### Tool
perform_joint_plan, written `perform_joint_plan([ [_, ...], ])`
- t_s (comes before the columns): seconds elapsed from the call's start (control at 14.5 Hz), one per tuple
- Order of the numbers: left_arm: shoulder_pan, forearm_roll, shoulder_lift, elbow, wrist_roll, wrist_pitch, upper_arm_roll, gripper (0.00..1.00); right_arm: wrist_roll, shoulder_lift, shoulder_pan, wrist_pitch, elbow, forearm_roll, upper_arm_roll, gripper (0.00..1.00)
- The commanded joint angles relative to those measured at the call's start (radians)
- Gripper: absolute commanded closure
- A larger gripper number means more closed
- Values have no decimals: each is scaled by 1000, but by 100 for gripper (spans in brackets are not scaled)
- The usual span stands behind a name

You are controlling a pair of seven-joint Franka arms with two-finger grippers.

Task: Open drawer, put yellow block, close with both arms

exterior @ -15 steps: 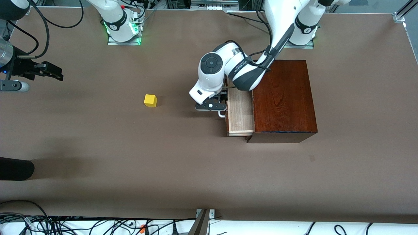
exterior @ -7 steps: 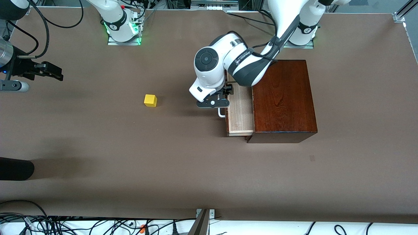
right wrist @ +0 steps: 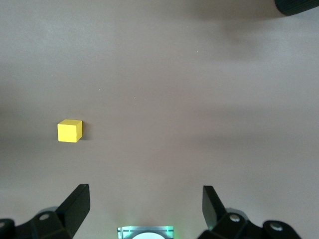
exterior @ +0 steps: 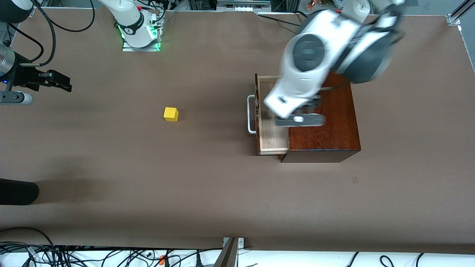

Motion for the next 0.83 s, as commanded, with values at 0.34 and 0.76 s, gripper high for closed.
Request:
perform_joint_plan([
  [0.34,194,-4,-181,-73,465,-108,29,0,-7,-6,-5,-3,-8,12,0,0],
  [0.76,235,-79,-383,-317,638,87,202,0,-5,-6,-5,0,-8,12,0,0],
])
